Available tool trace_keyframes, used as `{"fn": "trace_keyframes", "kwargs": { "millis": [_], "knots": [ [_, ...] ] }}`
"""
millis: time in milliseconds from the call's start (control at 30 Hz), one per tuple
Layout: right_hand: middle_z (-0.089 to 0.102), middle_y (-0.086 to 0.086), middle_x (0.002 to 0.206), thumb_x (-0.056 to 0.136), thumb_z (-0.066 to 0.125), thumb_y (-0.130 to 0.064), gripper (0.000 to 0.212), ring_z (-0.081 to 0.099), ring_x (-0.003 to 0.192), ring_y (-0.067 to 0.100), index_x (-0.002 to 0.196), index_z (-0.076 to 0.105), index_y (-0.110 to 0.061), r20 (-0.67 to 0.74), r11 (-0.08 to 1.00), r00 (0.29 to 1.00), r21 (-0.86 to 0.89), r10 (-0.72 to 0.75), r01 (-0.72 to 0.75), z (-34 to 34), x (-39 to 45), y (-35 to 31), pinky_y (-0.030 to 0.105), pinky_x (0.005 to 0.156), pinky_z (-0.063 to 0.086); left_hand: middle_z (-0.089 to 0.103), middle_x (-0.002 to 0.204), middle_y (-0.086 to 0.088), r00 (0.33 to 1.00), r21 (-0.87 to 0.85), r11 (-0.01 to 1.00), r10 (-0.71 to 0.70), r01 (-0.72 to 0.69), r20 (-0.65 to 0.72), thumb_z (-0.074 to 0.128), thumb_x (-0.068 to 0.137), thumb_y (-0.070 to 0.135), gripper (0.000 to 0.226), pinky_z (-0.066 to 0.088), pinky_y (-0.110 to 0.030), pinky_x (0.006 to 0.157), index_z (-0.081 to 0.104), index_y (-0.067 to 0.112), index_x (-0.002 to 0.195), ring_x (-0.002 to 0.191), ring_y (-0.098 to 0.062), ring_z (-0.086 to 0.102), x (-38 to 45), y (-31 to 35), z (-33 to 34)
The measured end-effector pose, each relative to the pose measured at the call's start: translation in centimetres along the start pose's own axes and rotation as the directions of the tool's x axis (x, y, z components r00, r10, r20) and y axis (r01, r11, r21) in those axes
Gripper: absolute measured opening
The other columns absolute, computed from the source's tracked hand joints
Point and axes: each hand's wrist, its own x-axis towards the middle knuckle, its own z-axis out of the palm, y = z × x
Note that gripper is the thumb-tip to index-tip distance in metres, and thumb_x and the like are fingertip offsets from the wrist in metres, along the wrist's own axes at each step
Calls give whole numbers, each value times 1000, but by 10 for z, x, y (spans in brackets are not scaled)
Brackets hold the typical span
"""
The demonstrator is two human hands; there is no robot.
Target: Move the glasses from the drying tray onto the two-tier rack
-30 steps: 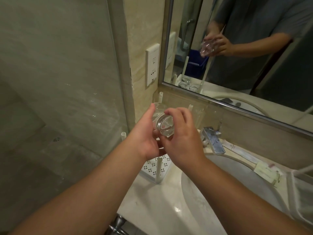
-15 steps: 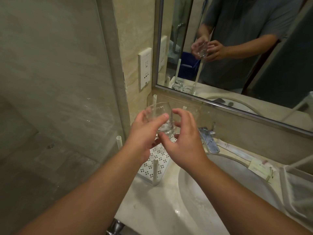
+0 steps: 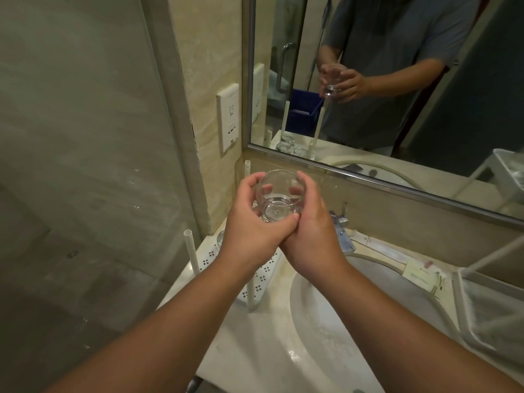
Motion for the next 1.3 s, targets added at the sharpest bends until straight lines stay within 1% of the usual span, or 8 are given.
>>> {"fn": "trace_keyframes", "kwargs": {
  "millis": [167,300,467,633,800,1033,1200,1300],
  "knots": [
    [46,-13,131,72,81,-24,96,48,112,1,145,20,-41,-74,1000,997,12,10,-9,-15,-9,6,16,89,42,62,123,15,997,-26,1000,6,-4,79,83,60,20,80,57,-21,77,50,43,128,104,-3,69,-6,1,15],
    [48,-13,131,72,83,-29,95,52,113,3,144,23,-41,-132,996,988,43,81,-76,-39,-20,18,23,92,48,61,127,15,987,-20,1000,-10,13,161,85,62,19,83,58,-29,83,49,45,133,107,-6,68,-12,-1,39],
    [50,-17,126,71,83,-27,94,52,110,-4,143,23,-43,-202,988,968,47,151,-144,-83,-40,42,16,87,46,63,125,14,965,-21,1000,-7,13,263,87,67,14,76,53,-16,77,53,48,126,106,2,66,-23,-5,88],
    [50,-18,127,72,82,-30,91,54,110,1,140,23,-49,-261,972,936,67,235,-226,-131,-64,69,11,84,42,61,129,10,935,-26,999,-32,44,353,86,73,9,75,55,-20,84,51,45,129,111,-1,64,-41,-7,145],
    [51,-18,126,63,84,-49,93,56,111,5,137,27,-49,-333,952,892,139,305,-274,-187,-85,91,21,89,47,62,125,12,905,-26,999,-17,31,424,84,76,6,71,53,-15,77,51,44,126,100,4,67,-61,-4,209],
    [52,-19,122,64,85,-46,93,54,106,-6,140,33,-41,-455,948,832,121,318,-296,-262,-109,126,6,79,40,60,128,18,841,5,1000,-15,15,540,83,74,29,78,56,-34,95,46,44,141,117,-8,62,-84,2,295],
    [54,-17,123,65,85,-44,90,56,111,1,138,33,-43,-528,947,791,90,309,-310,-314,-124,154,19,88,46,60,122,30,800,-7,1000,19,-19,600,80,69,46,74,55,-21,87,46,54,134,114,2,61,-100,7,355],
    [53,-21,121,65,86,-43,89,55,109,-4,136,33,-48,-558,944,769,87,312,-320,-343,-135,173,12,83,42,60,127,23,776,-10,1000,18,-15,630,78,67,50,74,55,-25,92,45,56,133,118,-1,60,-111,7,390]
  ]
}}
